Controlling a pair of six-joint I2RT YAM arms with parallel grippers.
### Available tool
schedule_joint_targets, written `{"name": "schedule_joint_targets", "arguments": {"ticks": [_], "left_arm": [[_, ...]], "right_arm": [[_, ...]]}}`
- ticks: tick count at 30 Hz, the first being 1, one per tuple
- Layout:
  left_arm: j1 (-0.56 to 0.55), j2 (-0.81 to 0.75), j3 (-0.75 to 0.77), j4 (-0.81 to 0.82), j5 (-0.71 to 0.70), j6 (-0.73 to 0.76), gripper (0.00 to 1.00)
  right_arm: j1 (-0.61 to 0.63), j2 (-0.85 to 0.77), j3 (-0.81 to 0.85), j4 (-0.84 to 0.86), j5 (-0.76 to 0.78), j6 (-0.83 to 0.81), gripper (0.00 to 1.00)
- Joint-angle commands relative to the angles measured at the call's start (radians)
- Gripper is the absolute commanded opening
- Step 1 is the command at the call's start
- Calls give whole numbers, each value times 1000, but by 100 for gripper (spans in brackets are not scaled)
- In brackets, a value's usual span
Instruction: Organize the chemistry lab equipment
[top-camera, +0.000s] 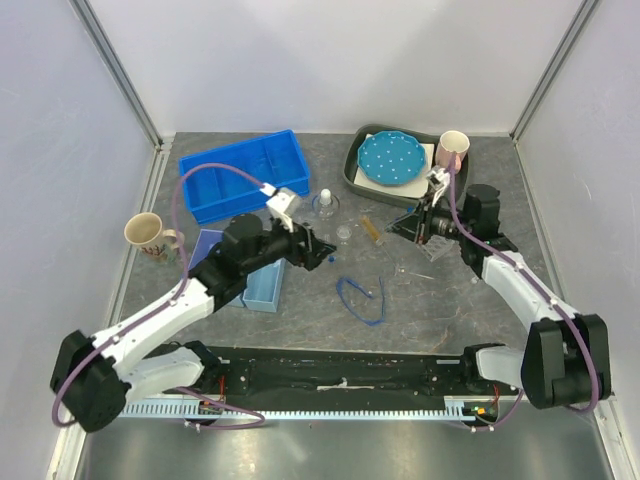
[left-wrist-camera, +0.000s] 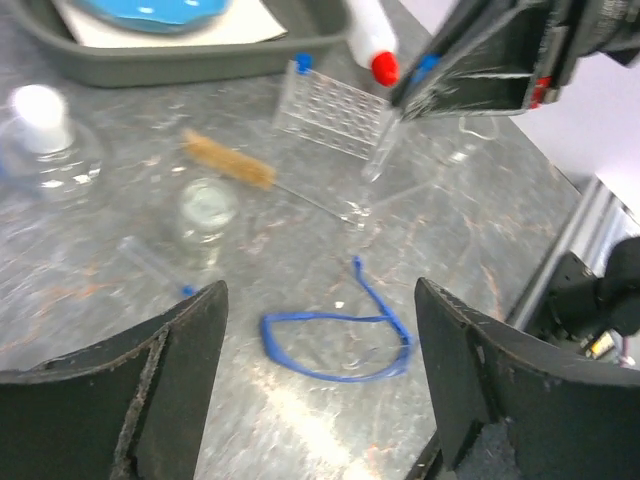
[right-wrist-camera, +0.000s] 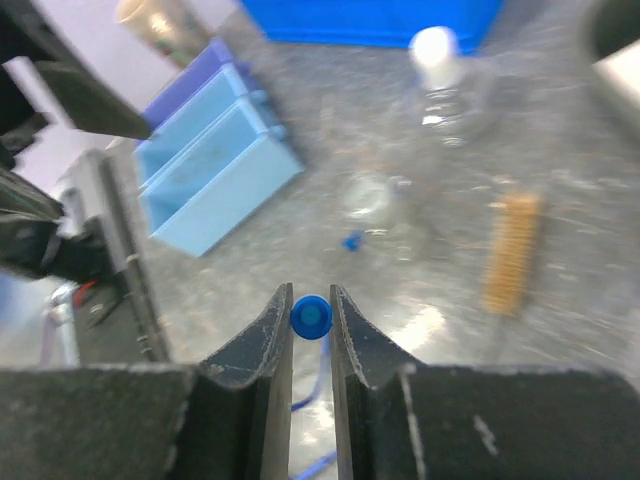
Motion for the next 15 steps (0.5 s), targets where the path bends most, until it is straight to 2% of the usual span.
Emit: {"name": "schedule_joint_targets", "arguments": {"ticks": [1, 3, 6, 15], "left_arm": [[101, -143, -89, -76, -29, -29, 84], [127, -197, -150, -81, -47, -54, 93], [134, -286, -223, -84, -95, -80, 100], [134, -421, -309, -130, -145, -102, 100]], "right_arm": [[-57, -93, 45, -103, 210, -222, 15], [-72, -106, 45, -118, 273, -247, 15], [-75, -99, 45, -111, 383, -300, 15], [-72, 5, 64, 9, 583, -296, 16]]}}
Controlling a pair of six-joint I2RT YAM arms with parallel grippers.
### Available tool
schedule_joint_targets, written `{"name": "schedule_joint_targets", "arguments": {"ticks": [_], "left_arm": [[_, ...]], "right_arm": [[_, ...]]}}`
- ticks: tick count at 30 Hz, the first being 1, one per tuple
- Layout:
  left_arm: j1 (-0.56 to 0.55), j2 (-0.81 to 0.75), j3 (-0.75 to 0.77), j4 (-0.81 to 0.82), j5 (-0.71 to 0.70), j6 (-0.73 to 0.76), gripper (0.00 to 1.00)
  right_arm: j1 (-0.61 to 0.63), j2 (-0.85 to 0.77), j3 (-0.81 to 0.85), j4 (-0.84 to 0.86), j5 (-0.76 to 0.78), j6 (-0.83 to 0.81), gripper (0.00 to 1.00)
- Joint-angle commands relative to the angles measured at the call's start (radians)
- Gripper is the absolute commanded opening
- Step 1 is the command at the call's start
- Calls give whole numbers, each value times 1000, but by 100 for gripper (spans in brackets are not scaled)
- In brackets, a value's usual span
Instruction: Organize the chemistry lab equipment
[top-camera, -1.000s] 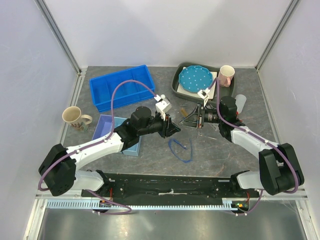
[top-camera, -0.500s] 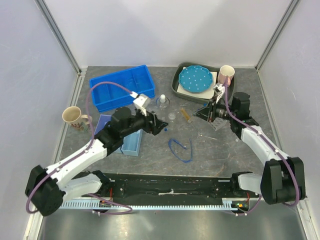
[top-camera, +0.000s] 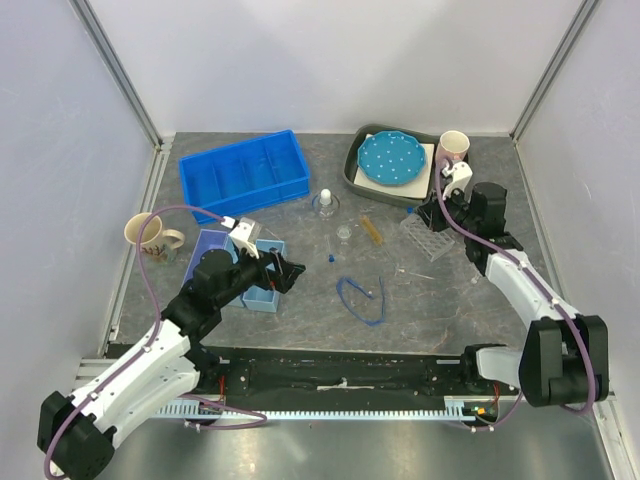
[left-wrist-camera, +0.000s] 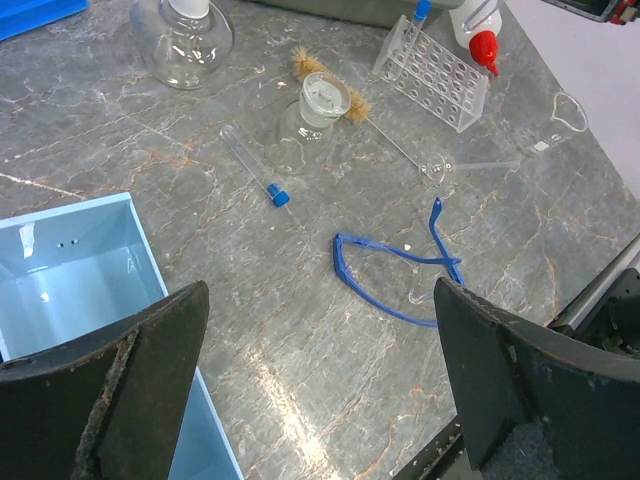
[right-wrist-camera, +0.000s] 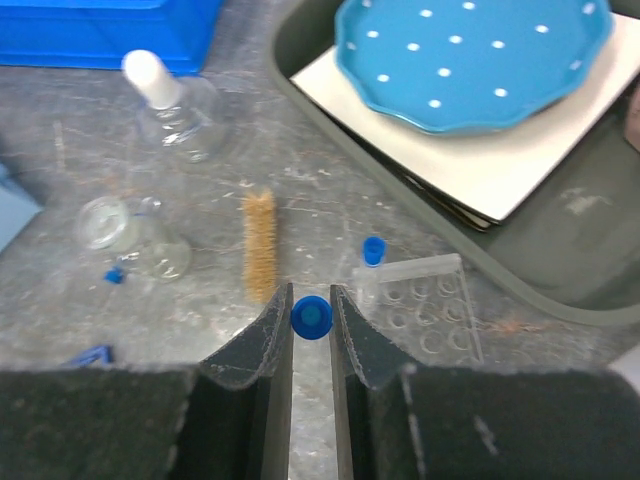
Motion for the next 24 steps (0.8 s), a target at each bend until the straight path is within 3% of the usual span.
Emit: {"name": "schedule_joint_targets", "arguments": {"ticks": [1, 10, 24], "left_arm": [[5, -47, -17, -13, -37, -34, 100], [5, -59, -27, -7, -41, -43, 100], [5, -58, -32, -12, -54, -46, 100]], "right_arm": [[1, 65, 54, 95, 139, -20, 16], [1, 184, 71, 165, 233, 12, 17], [1, 369, 146, 168, 222, 77, 18]]}}
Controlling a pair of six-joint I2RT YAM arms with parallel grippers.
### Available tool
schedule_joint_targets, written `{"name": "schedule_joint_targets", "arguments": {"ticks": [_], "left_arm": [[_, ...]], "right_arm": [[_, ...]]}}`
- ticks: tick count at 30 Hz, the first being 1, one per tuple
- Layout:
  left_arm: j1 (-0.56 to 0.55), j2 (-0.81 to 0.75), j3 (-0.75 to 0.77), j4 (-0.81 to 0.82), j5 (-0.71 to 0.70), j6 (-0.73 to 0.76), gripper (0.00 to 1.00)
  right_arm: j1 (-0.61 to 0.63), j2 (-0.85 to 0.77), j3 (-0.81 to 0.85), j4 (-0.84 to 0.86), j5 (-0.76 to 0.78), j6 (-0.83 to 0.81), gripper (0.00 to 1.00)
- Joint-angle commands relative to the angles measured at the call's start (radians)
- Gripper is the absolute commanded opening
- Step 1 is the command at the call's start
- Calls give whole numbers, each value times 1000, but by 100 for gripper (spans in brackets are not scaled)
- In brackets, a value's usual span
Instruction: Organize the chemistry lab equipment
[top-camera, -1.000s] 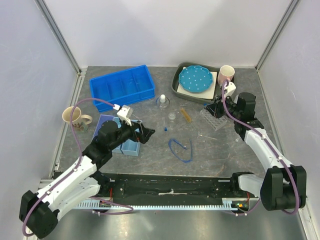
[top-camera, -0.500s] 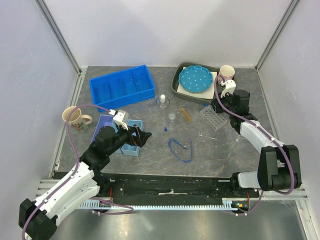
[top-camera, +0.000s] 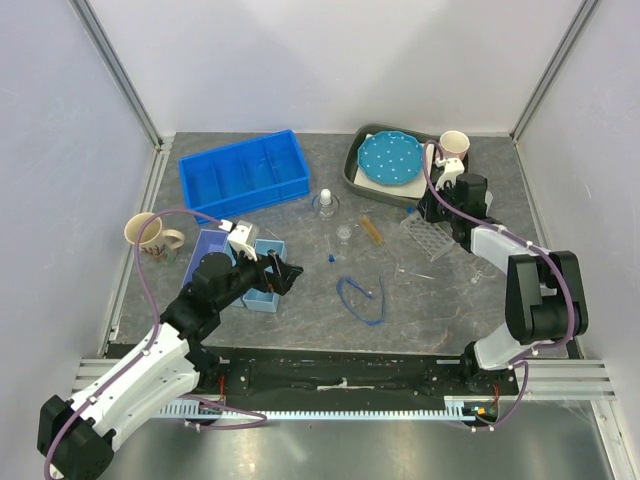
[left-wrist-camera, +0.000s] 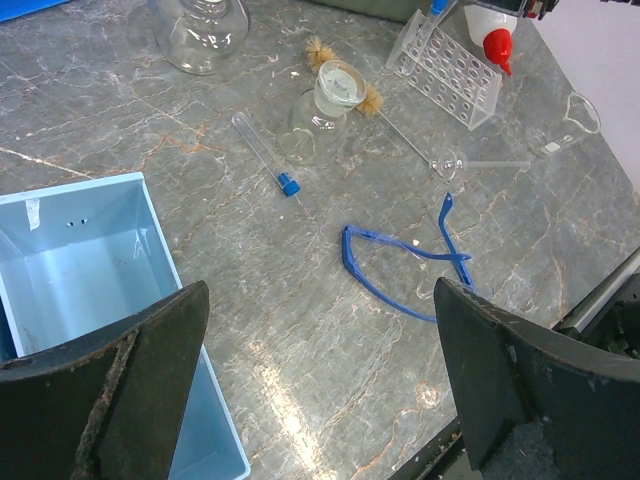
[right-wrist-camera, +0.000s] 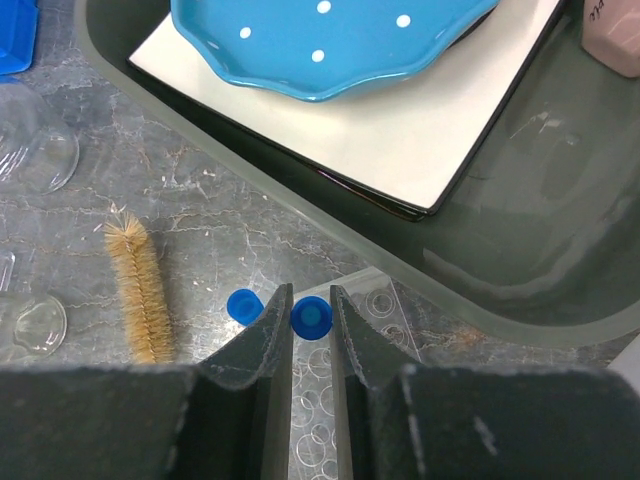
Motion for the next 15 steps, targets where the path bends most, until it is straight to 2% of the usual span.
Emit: {"name": "schedule_joint_targets", "arguments": {"ticks": [1, 15], "left_arm": [[5, -9, -2, 21, -23, -25, 100], [5, -17, -5, 20, -18, -30, 100]], "right_arm": [[1, 18, 44, 42, 7, 16, 18], [-1, 53, 42, 30, -1, 7, 20]]}}
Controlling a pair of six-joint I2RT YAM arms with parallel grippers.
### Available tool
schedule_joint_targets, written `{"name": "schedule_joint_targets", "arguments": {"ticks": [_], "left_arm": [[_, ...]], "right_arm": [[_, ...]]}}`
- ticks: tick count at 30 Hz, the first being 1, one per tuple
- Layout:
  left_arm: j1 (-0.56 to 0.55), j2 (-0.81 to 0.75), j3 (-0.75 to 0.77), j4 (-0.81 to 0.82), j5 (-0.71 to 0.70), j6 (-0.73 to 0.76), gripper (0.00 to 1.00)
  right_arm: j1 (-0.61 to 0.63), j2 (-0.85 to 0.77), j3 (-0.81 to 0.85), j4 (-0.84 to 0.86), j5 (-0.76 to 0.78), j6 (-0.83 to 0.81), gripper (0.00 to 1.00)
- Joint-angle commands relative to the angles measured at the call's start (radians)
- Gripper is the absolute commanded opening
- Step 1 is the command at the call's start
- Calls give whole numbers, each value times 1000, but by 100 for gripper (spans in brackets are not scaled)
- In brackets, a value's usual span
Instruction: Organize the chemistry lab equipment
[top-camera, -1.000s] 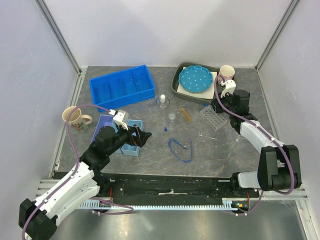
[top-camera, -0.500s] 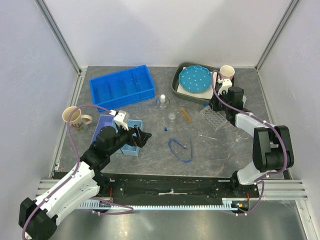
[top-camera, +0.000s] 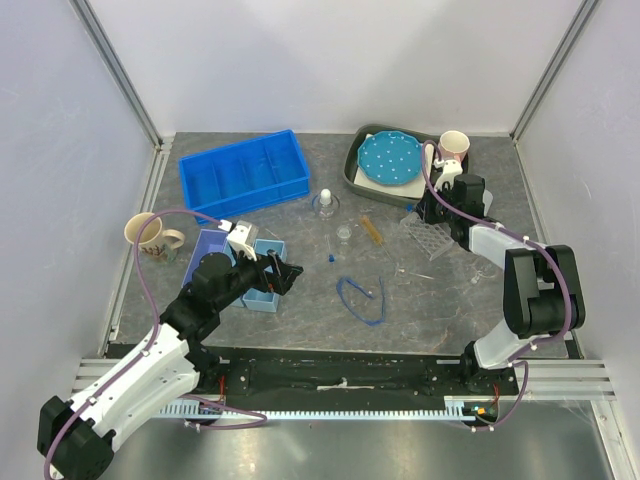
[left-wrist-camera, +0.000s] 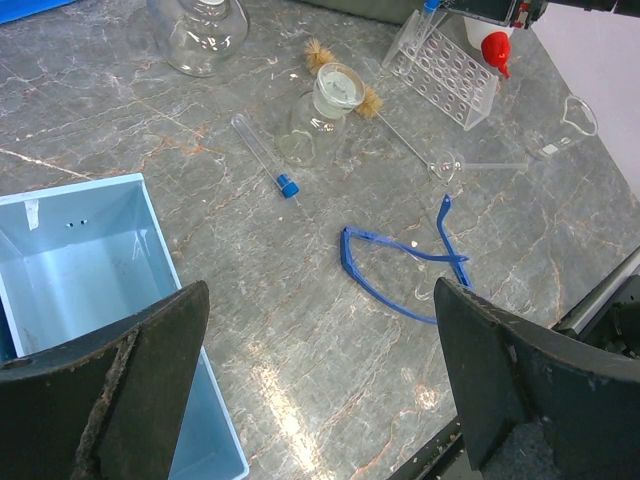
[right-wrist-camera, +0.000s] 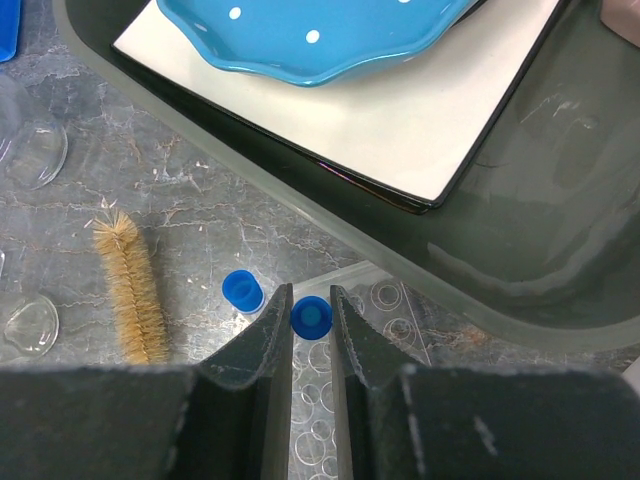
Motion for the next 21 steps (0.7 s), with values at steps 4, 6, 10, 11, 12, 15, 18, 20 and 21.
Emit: {"name": "schedule_joint_targets", "arguments": {"ticks": [4, 6, 10, 11, 12, 15, 18, 20, 21], "left_arm": [[5, -15, -6, 20, -17, -24, 100], [5, -15, -5, 20, -17, -24, 100], [5, -10, -5, 20, -17, -24, 100], [5, -7, -5, 20, -15, -24, 100], [5, -6, -5, 20, -13, -26, 100], [5, -6, -3, 20, -10, -26, 100], [5, -6, 0, 20, -4, -26, 100], [5, -4, 1, 20, -1, -27, 100], [5, -4, 1, 20, 0, -27, 100]], "right_arm": [[-1, 12, 35, 24, -2, -14, 23], [1, 12, 35, 19, -11, -18, 25], [1, 3, 37, 14, -28, -23, 27], [1, -2, 37, 14, -30, -23, 30], [-1, -7, 37, 14, -31, -24, 31], [-1, -19, 34, 14, -33, -24, 34], [-3, -31, 34, 10, -33, -27, 36], [-1, -45, 31, 10, -33, -29, 36], [-3, -50, 31, 8, -33, -29, 37]]}}
